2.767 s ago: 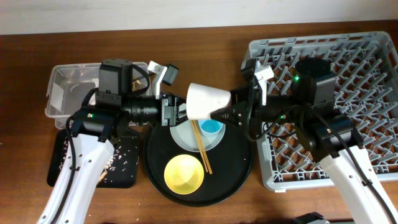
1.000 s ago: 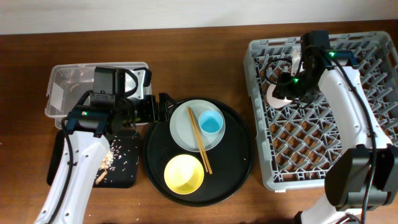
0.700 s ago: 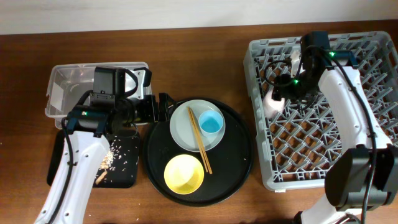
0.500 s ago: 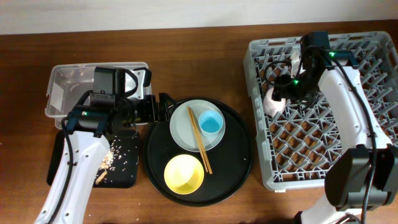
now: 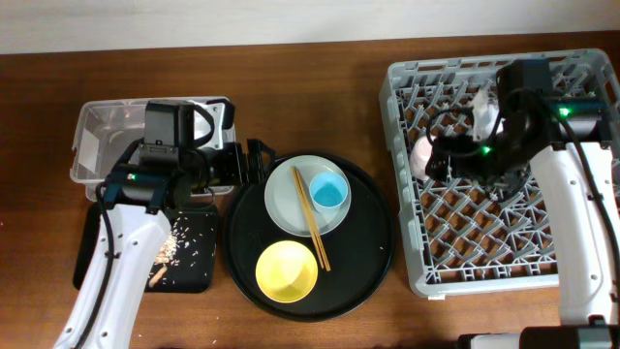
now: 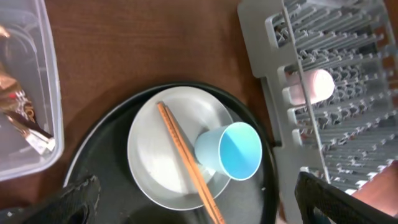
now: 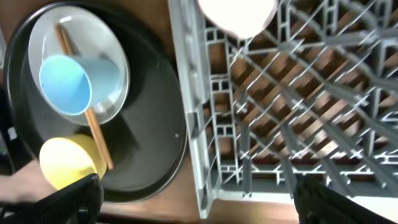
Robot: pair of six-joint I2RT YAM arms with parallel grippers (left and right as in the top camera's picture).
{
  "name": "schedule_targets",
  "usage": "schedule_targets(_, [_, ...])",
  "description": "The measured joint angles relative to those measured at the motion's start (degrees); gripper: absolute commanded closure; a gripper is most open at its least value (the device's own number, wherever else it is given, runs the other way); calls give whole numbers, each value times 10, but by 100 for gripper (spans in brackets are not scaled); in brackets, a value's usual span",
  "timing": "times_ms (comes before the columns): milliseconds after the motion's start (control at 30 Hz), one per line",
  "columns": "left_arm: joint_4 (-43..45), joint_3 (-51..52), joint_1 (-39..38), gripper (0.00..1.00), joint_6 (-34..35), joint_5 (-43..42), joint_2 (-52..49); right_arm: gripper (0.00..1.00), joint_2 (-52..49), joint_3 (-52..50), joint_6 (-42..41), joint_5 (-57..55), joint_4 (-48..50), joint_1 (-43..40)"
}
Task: Sort waste into correct bins and load items into the dishwasher rack
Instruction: 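Place pink cup upside down in dish rack with right gripper, then grasp blue cup with left gripper and lift it toward right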
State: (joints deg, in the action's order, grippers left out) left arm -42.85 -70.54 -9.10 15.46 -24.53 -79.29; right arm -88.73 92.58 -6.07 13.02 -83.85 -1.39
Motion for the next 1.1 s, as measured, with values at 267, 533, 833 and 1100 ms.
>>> schedule_targets(267, [17, 32, -129, 5, 63, 51, -34, 1, 0, 0, 0, 14, -6, 0])
schedule_targets(533, [70, 43, -248, 49, 91, 130, -145, 0, 0, 0, 0, 15, -13, 0])
schedule_targets(833, [99, 45, -249, 63, 92, 191, -179, 0, 0, 0, 0, 15, -15, 0])
schedule_targets(1100, [101, 45, -249, 76, 94, 216, -179, 1, 0, 0, 0, 15, -15, 0])
